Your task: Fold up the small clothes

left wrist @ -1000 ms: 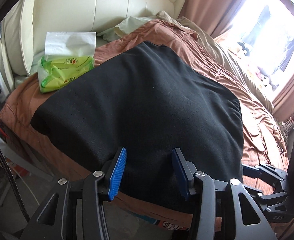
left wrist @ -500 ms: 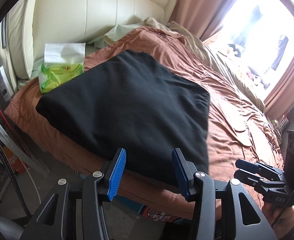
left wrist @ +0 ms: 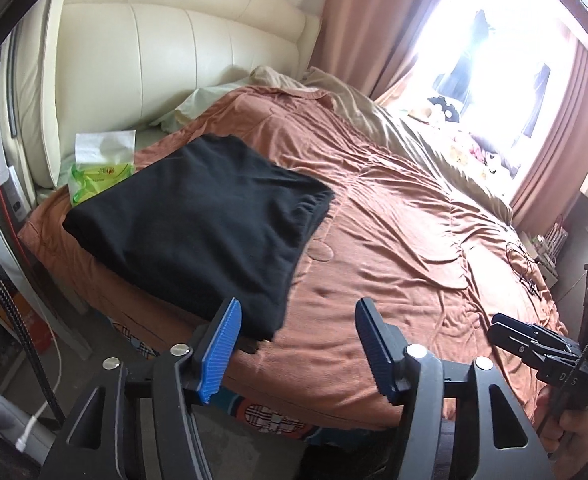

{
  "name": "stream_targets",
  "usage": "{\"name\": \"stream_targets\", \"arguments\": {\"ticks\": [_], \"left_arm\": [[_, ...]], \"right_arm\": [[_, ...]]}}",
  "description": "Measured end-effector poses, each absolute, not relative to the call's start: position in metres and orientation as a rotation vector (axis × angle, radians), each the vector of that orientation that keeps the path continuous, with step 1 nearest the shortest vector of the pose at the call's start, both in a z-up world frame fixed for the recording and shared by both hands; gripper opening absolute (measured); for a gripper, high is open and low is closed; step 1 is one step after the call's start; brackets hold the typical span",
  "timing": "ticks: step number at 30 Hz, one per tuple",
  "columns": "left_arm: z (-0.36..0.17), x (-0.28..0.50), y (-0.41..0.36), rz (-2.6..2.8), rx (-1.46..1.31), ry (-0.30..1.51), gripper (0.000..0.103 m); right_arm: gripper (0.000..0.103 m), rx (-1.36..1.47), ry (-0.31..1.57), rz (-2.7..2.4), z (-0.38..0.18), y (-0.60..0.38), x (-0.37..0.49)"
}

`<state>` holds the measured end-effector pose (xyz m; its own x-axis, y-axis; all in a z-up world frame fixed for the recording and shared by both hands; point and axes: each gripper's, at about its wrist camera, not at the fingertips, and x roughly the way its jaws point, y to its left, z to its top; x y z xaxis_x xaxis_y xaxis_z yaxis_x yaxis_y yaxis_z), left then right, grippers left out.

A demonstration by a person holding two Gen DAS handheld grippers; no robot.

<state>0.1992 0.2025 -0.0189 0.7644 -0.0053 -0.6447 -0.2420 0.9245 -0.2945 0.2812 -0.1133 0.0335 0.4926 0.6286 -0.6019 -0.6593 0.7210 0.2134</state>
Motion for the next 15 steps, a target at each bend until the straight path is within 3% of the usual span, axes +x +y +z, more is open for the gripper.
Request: {"name": "stream_targets", "arguments": {"ticks": [7, 9, 15], "left_arm": [[0.003, 0.177, 0.145, 0.141, -0.309, 0.617, 0.099], [0.009, 0.171, 0.129, 0.144, -0.272, 0.603, 0.099], [0.027, 0.147, 0.086, 0.107, -0.198, 0.550, 0.102]], "right_arm": [[0.092, -0.039, 0.631, 0.711, 0.047, -0.171, 0.237], [0.103, -0.032, 0.597, 0.673, 0.049, -0.189, 0.222], [0.103, -0.015, 0.539, 0.607, 0.053, -0.220, 0.179]]}}
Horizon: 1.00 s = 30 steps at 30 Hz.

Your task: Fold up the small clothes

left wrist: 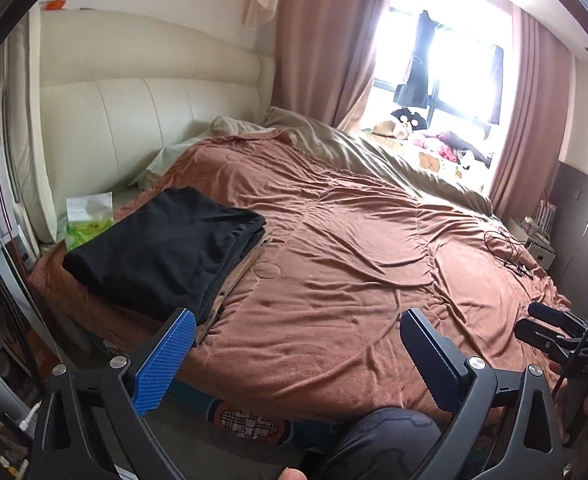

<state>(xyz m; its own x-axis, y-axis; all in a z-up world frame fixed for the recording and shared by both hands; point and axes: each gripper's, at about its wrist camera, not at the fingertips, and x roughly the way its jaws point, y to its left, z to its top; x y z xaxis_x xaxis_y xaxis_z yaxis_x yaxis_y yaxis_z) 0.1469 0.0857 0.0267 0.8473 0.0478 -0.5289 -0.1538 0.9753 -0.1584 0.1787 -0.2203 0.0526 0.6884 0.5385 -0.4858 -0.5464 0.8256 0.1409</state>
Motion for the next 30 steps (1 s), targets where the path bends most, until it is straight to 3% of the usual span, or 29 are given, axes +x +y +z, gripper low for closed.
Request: {"name": "stream_targets", "arguments": {"ticks": [14, 30], "left_arm": [[0.049, 0.074, 0.015, 0.047, -0.107, 0.467, 0.103], [0.040, 0.012, -0.011, 0.001, -0.070, 0.425, 0.103]], "right_arm": [[0.103, 0.037, 0.480, 0.568, 0.048, -0.280, 0.089], [0.103, 0.052, 0.413, 0.530, 0.036, -0.313, 0.027]]}}
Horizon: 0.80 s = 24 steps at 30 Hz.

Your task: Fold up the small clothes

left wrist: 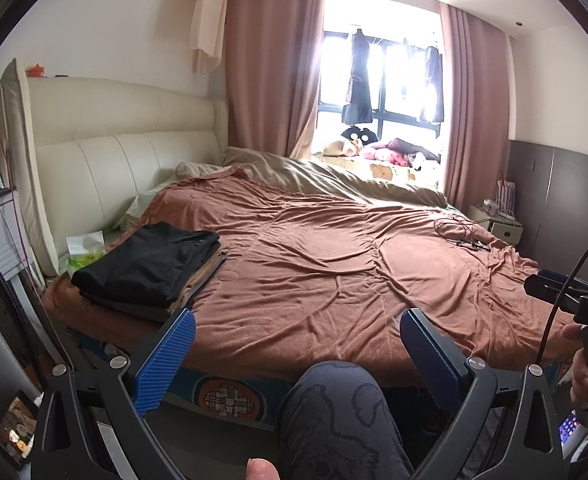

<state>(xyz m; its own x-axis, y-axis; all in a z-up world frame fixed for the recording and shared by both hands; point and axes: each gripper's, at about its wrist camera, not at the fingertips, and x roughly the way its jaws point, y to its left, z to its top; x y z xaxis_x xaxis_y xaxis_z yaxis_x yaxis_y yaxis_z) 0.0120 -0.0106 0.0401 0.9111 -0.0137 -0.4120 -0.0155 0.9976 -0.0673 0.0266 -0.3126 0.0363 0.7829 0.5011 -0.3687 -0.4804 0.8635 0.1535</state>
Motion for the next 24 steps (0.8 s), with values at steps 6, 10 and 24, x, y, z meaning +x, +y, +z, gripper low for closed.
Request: {"name": "stream_targets", "arguments": {"ticks": [6, 10, 24], "left_arm": [[0.036, -0.003, -0.013, -0.005, -0.082, 0.411, 0.102], [0.035, -0.008, -0.015, -0.012, -0.084, 0.398, 0.103], [0.031, -0.008, -0.018, -0.007, -0.068, 0.395, 0.102]], "right_arm": [[0.103, 0.039, 0.399, 0.505, 0.025, -0.323, 0.015], [0.103, 0.053, 0.395, 0.488, 0.019, -0.332, 0.013], [0.103, 0.062, 0.401, 0.470, 0.010, -0.335, 0.025]]}}
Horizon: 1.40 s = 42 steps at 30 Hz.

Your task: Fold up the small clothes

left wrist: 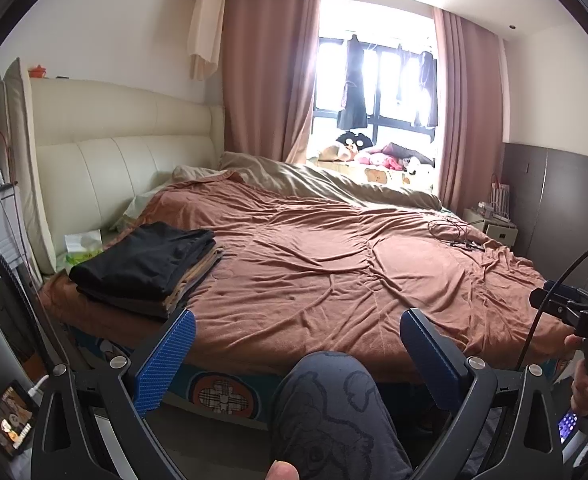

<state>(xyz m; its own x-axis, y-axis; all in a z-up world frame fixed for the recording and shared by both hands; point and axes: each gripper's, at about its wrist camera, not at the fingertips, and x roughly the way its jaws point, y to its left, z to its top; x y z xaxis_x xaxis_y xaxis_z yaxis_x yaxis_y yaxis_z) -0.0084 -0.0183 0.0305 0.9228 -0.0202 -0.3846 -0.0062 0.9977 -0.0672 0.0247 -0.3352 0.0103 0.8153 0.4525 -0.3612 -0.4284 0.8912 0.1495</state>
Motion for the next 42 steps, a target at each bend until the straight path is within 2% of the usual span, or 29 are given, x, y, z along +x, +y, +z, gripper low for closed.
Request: {"name": "stream_targets", "arguments": {"ticks": [42], "left_arm": [[0.039, -0.007, -0.018, -0.012, -0.065, 0.398, 0.102]], "right_arm": [[0.103, 0.056, 0.366, 0.451, 0.013, -0.364, 0.024]]}}
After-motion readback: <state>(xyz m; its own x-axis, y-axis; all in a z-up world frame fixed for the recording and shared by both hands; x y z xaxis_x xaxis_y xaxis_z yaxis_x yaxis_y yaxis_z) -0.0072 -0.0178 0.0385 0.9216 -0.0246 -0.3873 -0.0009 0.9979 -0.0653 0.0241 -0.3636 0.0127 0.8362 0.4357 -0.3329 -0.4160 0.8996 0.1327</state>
